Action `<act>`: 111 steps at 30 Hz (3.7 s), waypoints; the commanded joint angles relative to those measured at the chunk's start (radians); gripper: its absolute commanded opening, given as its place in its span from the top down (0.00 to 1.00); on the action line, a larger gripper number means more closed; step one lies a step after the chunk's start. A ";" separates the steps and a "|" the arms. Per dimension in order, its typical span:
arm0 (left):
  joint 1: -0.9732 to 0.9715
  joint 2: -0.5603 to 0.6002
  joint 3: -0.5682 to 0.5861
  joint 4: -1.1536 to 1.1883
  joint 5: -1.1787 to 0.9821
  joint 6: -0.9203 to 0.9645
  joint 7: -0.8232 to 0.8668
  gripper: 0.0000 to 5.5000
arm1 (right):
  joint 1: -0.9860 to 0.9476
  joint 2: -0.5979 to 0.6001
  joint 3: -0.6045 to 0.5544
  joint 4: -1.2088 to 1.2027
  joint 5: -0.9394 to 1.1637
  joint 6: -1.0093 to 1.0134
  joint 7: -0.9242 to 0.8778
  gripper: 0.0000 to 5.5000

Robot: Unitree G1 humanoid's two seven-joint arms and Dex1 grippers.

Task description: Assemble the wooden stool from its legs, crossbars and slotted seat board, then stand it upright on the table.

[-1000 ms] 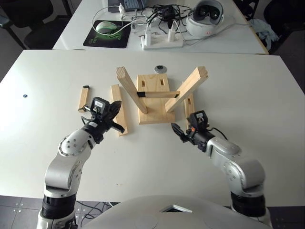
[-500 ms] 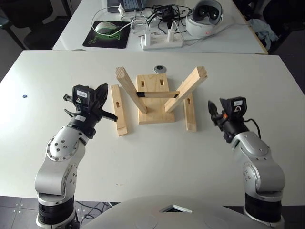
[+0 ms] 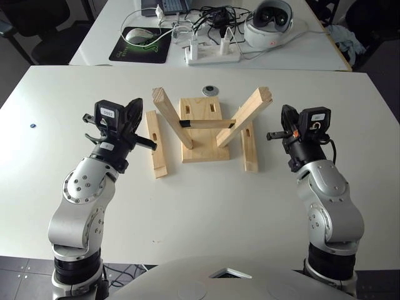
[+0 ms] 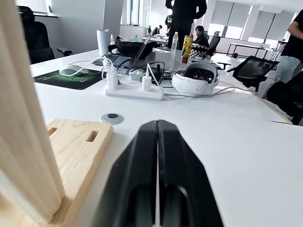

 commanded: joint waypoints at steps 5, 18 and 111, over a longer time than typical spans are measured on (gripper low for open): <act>-0.023 0.015 0.040 -0.022 0.055 -0.003 0.032 1.00 | -0.040 0.041 -0.002 -0.080 -0.028 -0.007 -0.050 1.00; -0.140 0.104 -0.302 -0.037 0.091 0.111 -0.119 1.00 | -0.112 0.059 0.177 -0.110 0.006 0.149 -0.007 1.00; -0.211 0.150 0.008 0.272 0.157 -0.128 -0.195 1.00 | 0.110 -0.131 0.268 0.183 -0.011 0.011 0.283 1.00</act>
